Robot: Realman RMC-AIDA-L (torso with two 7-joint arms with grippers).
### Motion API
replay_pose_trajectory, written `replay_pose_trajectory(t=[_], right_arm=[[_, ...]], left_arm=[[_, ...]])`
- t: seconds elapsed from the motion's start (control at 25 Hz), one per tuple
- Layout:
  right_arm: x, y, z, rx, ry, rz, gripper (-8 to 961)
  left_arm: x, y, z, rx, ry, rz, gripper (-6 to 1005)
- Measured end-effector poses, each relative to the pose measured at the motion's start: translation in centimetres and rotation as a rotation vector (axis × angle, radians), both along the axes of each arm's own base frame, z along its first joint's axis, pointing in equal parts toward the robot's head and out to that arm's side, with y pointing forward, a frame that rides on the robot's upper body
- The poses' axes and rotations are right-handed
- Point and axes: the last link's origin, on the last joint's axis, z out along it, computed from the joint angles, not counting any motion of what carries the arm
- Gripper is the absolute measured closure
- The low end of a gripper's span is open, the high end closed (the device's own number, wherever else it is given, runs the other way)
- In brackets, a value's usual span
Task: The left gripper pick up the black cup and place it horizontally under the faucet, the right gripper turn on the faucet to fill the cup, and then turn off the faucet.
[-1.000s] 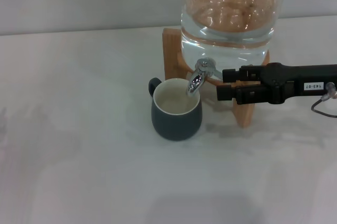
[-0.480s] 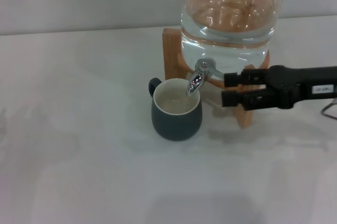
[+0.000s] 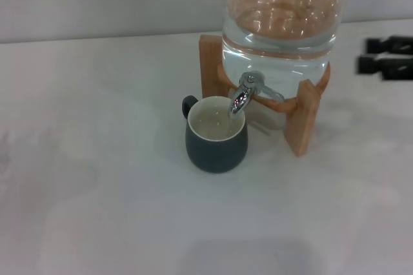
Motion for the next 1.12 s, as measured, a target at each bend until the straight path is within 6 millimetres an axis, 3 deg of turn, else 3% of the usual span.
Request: replay_pose_trajectory(t=[0.2,0.52,0.72,1.12], right_arm=[[4.4,0.4,4.5,0.228,-0.098,-0.146,110],[9.8,-0.7,9.0,0.449,-0.127,-0.336,110],[11.5,-1.6,9.8,0.53,-0.12,-0.395,110],[12.3,-2.0,10.2,0.584,-0.134,-0.419,110]], left_arm=[[0.1,0.0,-0.1,-0.005,-0.003,-0.004,745],[0.1,0.0,-0.2,-0.007,-0.004,-0.003,745],[0.1,0.0,-0.2,-0.009,-0.001,-0.005,745],[0.2,0.2,0.2,-0.001,0.006,-0.011,745]])
